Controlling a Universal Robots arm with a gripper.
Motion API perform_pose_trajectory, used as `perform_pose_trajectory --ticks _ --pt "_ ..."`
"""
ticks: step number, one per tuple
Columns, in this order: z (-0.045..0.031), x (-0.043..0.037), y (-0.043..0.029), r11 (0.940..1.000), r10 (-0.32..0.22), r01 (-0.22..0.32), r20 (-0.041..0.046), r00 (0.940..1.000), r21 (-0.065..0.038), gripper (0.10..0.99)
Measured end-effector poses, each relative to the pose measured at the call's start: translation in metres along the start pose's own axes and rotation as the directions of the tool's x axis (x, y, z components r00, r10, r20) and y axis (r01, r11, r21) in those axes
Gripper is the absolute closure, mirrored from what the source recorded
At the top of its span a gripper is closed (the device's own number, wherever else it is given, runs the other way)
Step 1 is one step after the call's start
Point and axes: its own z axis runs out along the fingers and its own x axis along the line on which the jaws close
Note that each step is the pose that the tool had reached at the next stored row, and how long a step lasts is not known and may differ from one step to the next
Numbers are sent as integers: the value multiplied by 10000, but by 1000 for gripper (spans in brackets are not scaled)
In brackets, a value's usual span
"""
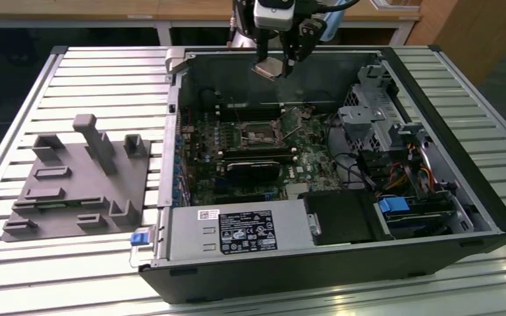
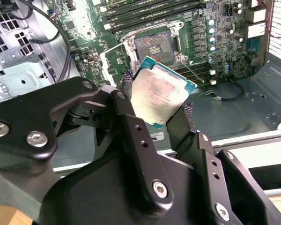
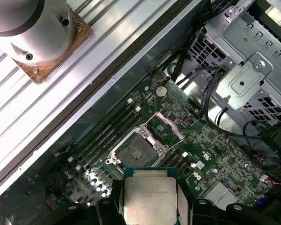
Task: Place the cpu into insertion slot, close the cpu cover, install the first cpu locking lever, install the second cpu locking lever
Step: 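Place the cpu into insertion slot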
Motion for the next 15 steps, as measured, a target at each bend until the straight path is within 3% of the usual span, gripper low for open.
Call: perform_pose_trajectory --ticks 15 --pt "5 0 0 9990 439 -439 38 9990 -9 545"
